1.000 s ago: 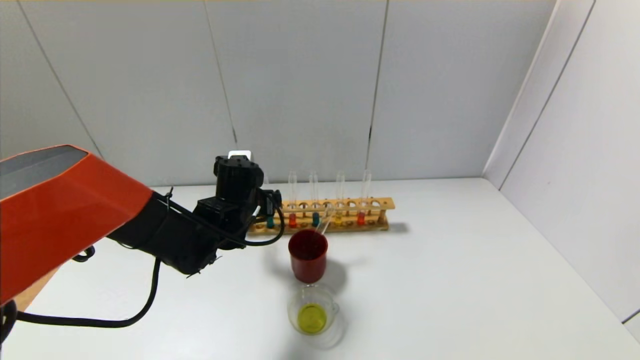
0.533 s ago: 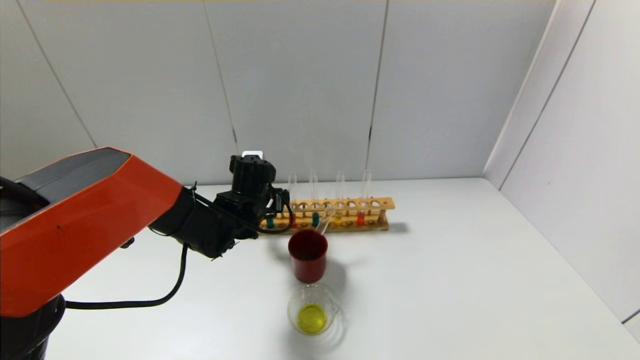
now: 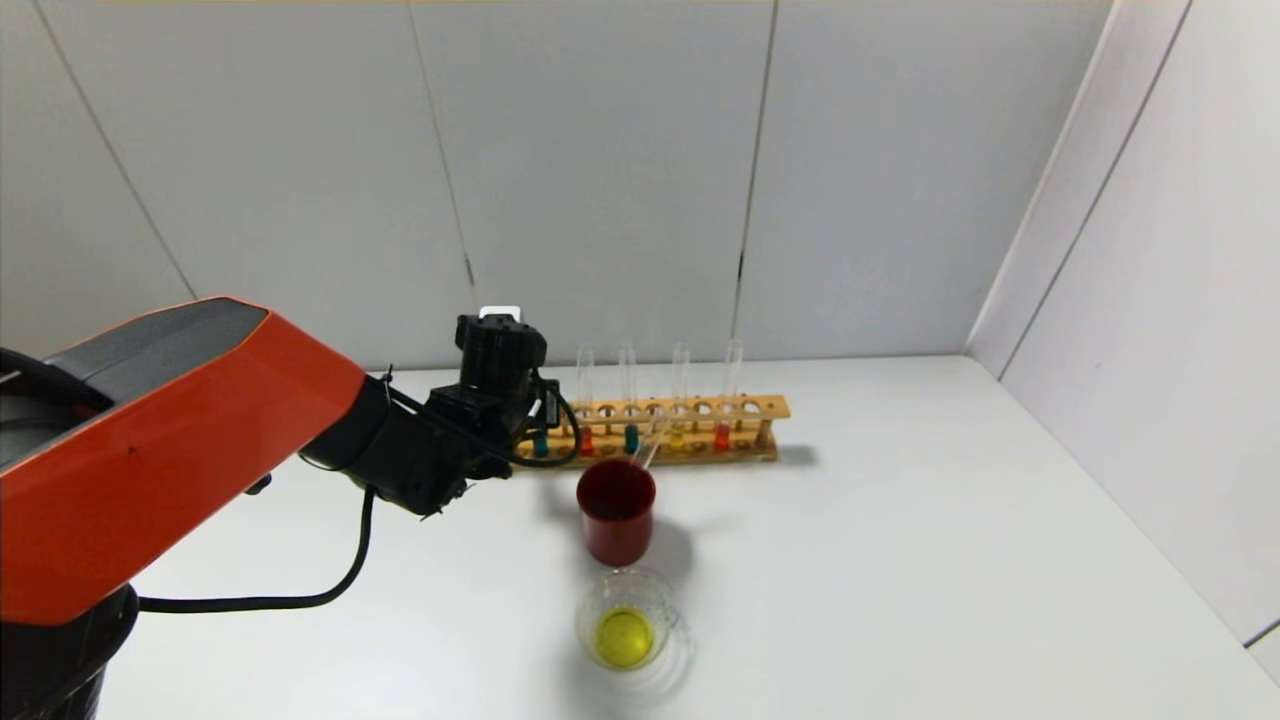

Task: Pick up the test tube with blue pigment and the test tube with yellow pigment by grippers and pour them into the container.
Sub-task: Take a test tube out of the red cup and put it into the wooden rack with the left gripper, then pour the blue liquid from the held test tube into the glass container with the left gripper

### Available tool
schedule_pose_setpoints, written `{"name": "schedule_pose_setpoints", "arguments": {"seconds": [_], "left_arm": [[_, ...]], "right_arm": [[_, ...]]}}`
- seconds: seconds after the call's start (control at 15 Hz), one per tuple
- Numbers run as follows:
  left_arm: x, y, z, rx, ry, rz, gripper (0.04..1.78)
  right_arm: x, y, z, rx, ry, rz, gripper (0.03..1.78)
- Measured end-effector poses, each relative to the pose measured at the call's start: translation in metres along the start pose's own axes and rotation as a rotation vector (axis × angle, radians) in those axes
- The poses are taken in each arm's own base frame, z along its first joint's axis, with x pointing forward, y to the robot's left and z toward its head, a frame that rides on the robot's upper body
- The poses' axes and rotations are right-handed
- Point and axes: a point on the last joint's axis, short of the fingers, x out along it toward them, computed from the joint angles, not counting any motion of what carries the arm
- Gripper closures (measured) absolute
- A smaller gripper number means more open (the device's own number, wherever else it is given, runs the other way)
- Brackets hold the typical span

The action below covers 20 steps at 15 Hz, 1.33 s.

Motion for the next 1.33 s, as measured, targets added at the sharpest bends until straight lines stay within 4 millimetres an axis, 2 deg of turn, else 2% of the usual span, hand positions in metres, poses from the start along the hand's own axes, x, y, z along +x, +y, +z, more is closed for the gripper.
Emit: {"name": "schedule_pose_setpoints", "arguments": {"seconds": [0.2, 0.33, 0.6, 0.8, 0.93, 1.33], "left_arm": [[-0.001, -0.003, -0.001, 0.006, 0.006, -0.005, 1.23], [-0.002, -0.004, -0.002, 0.01, 0.011, -0.01, 1.48], [-0.005, -0.005, 0.004, 0.041, -0.003, -0.014, 1.51], [-0.01, -0.007, 0.02, 0.067, -0.03, -0.019, 1.51], [-0.016, -0.008, 0.039, 0.065, -0.046, -0.018, 1.51], [-0.048, -0.007, 0.117, 0.116, -0.151, -0.012, 1.51]], "right_arm": [[0.0, 0.0, 0.0, 0.0, 0.0, 0.0, 0.07], [0.0, 0.0, 0.0, 0.0, 0.0, 0.0, 0.07], [0.0, 0.0, 0.0, 0.0, 0.0, 0.0, 0.07], [0.0, 0.0, 0.0, 0.0, 0.0, 0.0, 0.07], [0.0, 0.0, 0.0, 0.0, 0.0, 0.0, 0.07], [0.0, 0.0, 0.0, 0.0, 0.0, 0.0, 0.07]]}}
